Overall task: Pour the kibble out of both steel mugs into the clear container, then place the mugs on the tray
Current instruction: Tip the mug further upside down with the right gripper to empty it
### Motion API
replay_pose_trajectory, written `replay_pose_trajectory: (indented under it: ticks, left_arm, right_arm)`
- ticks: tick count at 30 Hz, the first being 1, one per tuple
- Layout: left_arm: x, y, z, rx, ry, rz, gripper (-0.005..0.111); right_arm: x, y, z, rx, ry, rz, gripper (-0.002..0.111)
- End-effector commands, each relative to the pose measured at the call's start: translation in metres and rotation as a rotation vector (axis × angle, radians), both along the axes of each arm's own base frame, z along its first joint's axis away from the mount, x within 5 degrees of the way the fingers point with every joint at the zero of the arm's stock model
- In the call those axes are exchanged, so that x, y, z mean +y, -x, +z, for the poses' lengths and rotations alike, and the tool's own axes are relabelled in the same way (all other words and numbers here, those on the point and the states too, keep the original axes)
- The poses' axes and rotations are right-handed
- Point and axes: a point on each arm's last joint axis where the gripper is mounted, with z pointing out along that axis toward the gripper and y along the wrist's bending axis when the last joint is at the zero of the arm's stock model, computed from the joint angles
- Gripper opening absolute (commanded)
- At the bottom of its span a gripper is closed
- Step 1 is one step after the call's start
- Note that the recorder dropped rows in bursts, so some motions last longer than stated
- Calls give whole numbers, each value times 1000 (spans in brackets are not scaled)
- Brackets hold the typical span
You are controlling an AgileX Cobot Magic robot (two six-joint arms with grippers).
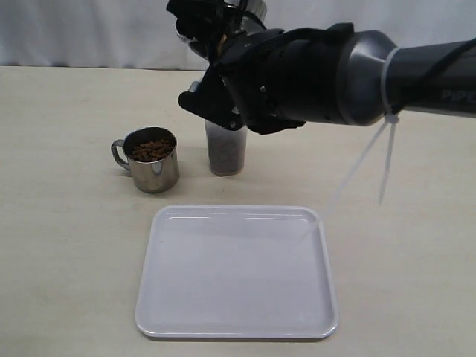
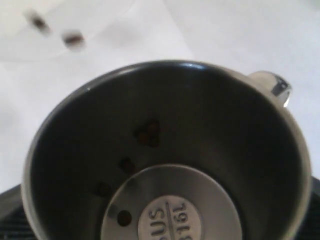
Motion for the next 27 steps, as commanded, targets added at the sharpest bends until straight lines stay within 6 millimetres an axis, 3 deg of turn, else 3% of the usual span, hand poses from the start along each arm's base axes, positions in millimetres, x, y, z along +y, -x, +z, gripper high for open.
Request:
replay_pose_trajectory:
  ticks: [1, 9, 12, 24, 27]
  left_arm:
    - [0, 0, 0, -8, 4, 0, 0]
    - [0, 0, 0, -8, 4, 0, 0]
    - [0, 0, 0, -8, 4, 0, 0]
    - [0, 0, 0, -6, 4, -1, 0]
    - [0, 0, 0, -6, 4, -1, 0]
  right_arm:
    - [3, 0, -7, -21, 64, -6, 4]
    - [5, 8, -5, -71, 109, -60, 4]
    - [1, 10, -13, -64, 146, -68, 4]
    - [5, 19, -5, -87, 93, -97, 4]
    - [6, 22, -3, -72, 3, -109, 4]
